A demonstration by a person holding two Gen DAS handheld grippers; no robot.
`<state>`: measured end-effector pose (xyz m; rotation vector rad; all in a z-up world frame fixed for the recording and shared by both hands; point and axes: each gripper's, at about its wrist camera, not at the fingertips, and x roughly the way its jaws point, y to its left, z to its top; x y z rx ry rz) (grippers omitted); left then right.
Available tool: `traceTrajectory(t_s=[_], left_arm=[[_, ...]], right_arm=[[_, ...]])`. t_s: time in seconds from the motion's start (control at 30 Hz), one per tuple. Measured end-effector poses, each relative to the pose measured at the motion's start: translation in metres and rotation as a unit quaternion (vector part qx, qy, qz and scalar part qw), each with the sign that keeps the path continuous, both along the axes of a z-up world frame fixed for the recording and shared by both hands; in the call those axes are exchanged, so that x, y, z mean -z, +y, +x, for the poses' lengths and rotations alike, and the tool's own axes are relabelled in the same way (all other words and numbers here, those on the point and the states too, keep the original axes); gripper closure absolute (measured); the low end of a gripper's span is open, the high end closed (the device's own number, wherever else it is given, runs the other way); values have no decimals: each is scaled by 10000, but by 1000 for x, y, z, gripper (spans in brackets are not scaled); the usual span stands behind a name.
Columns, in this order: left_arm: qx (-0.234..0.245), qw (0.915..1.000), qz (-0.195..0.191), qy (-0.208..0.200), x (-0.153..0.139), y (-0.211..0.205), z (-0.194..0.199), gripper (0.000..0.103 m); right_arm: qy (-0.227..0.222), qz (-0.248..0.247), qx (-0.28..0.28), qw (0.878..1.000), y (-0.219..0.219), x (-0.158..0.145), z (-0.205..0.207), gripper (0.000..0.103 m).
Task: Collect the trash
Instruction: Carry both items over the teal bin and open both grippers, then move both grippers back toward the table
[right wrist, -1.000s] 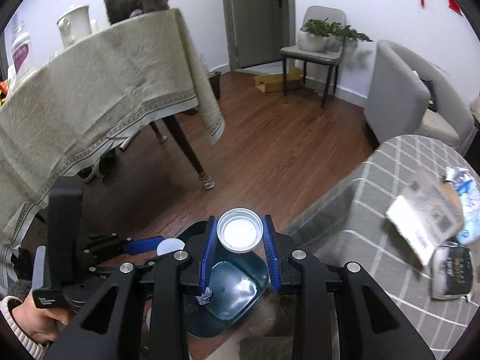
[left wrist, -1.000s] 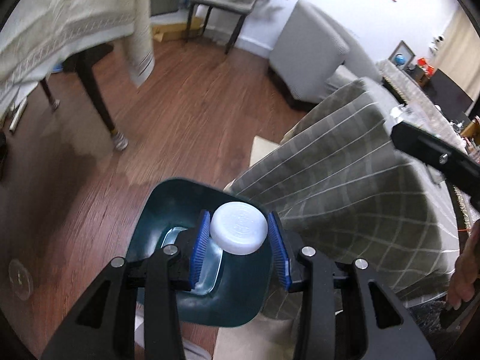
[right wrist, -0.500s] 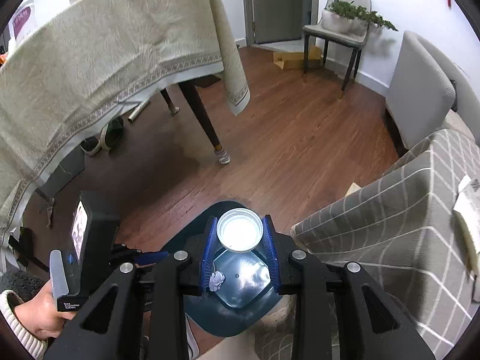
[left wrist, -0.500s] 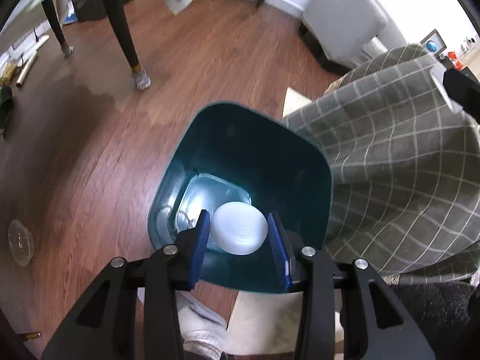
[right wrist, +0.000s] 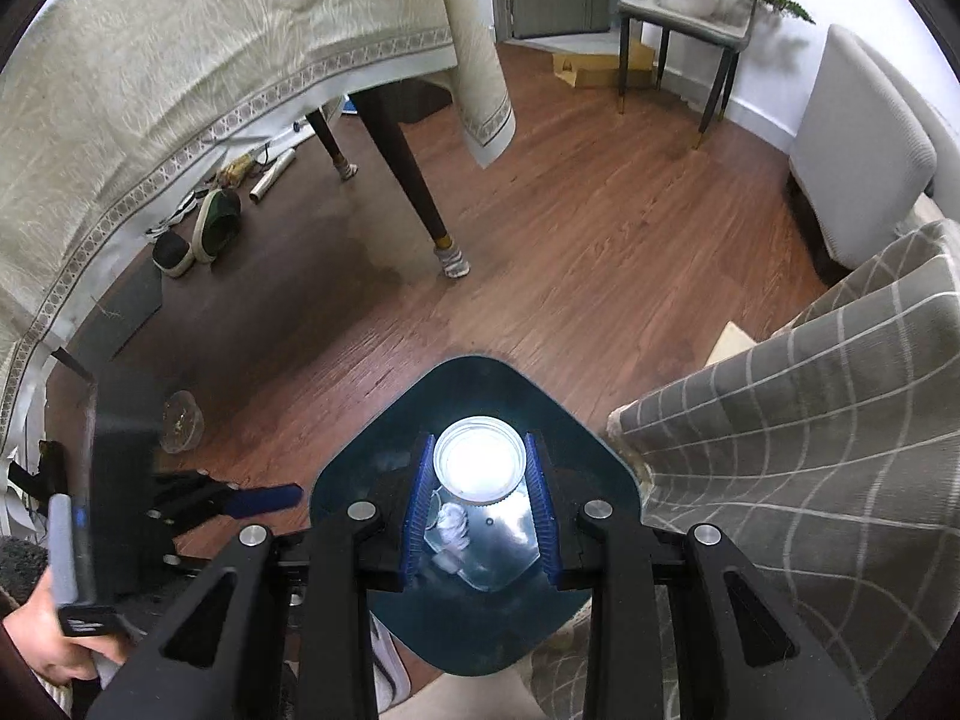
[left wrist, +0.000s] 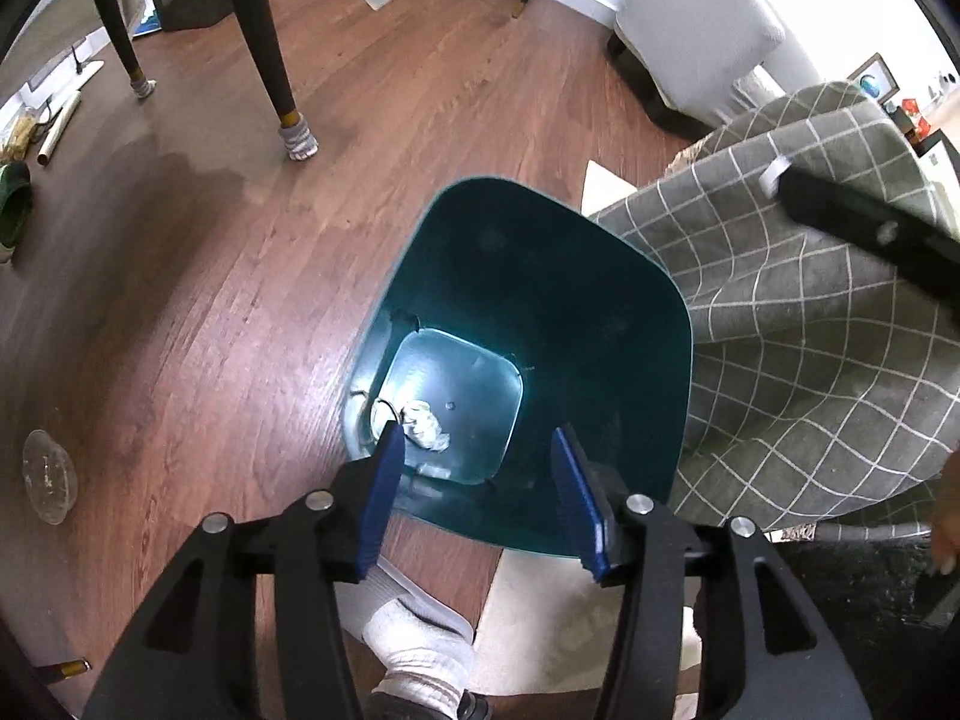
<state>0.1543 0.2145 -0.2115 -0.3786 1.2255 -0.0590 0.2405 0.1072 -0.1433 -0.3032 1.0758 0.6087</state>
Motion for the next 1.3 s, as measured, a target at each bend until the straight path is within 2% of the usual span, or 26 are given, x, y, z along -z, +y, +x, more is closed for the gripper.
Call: traceTrajectory(t_s=[0.37,0.6,0.87,1.1,1.3], left_arm=[[-205,9987,81,-456,-29,19,-11,45],[-258,9967,176,-749,-47,24,-15,49],[-278,9935,155,-1097,-72,23,-16,62],[-124,9895,164,-1428,-95,13,-16,62],[-59,9868,126,-1611,-110,8,-15,62]], right_arm=[[396,-218,51,9990,10,36,4,73],[631,-532,19,9966,16,62,2,73],[800,-823,-63,9934,18,82,-1,72],[1153,-1194,-109,9861,6,104,-1,72],[1248,-1398,-270,9819,4,113,-8,72]])
